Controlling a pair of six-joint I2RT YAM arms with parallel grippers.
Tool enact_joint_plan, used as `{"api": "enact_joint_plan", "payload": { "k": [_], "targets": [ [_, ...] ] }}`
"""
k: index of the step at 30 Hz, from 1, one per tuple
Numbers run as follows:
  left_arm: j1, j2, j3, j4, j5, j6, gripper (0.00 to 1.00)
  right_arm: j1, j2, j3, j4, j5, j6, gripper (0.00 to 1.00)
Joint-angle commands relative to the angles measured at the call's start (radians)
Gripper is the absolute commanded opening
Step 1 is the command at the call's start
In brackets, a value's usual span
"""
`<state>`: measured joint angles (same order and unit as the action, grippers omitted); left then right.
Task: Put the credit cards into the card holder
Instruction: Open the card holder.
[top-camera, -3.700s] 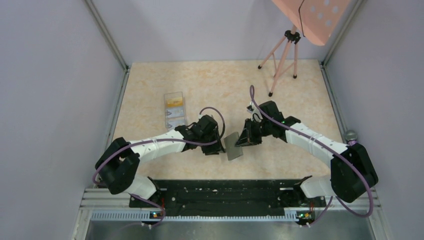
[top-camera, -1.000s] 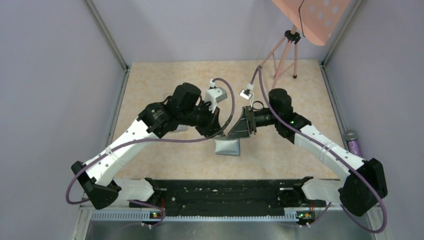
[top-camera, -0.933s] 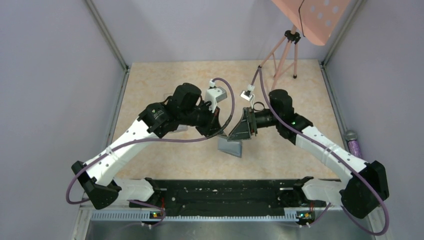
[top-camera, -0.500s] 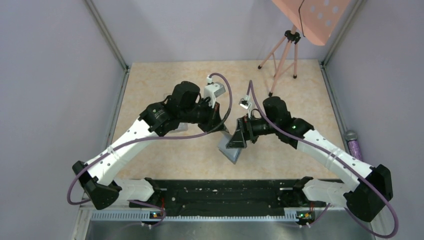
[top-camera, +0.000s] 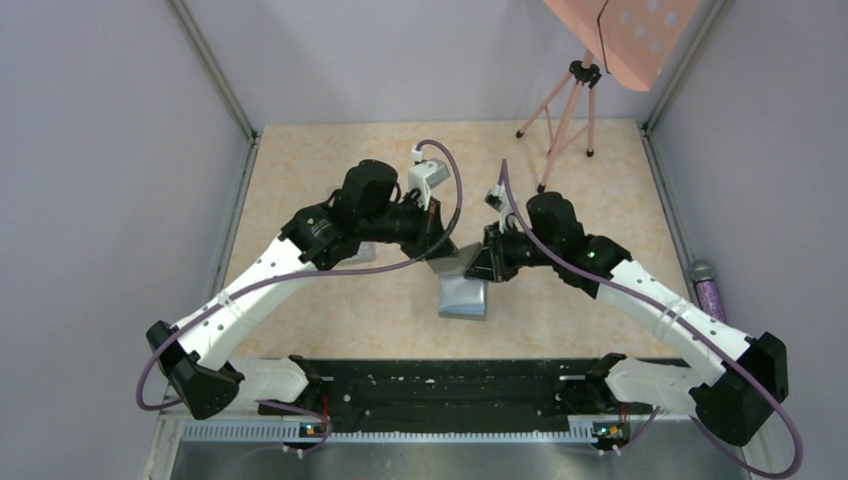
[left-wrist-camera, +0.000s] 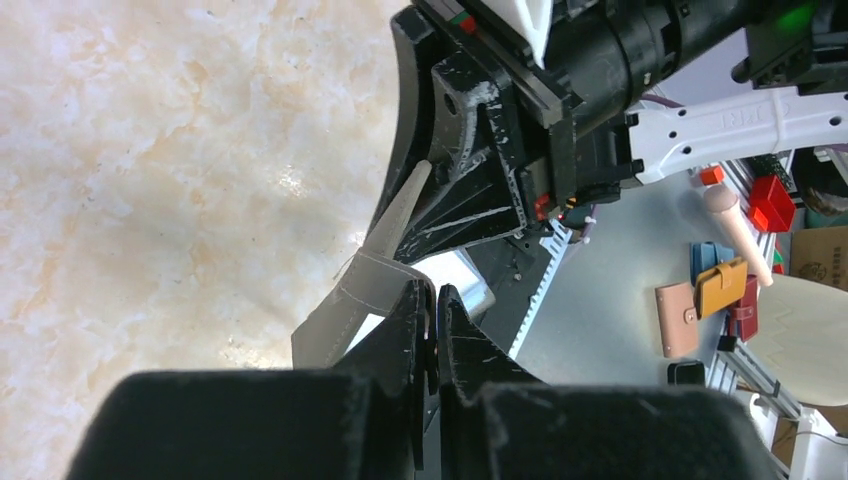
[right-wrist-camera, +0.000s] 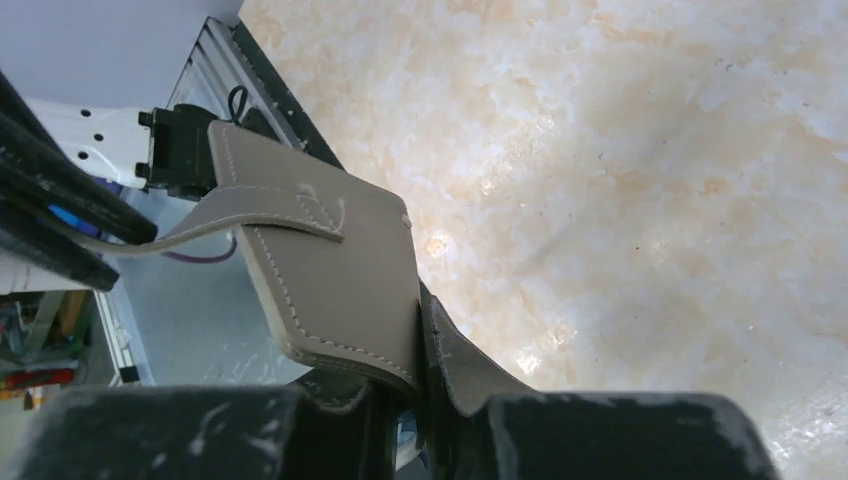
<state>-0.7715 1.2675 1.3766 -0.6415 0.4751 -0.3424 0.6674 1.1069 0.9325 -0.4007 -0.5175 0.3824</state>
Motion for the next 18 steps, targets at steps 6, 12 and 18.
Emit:
{"api": "enact_joint_plan", "payload": {
  "k": [6,12,18],
  "targets": [
    [0.069,-0.048,-0.089,0.109,0.013,-0.090,0.45,0.014,0.003,0.049,0.040,0.043,0.009,0.00],
    [0.193,-0.139,-0.223,0.233,0.083,-0.196,0.76,0.009,0.008,0.050,0.053,0.018,0.036,0.00],
    [0.298,-0.213,-0.364,0.375,0.254,-0.276,0.80,-0.035,0.011,0.033,0.099,-0.094,0.090,0.00]
  ]
}}
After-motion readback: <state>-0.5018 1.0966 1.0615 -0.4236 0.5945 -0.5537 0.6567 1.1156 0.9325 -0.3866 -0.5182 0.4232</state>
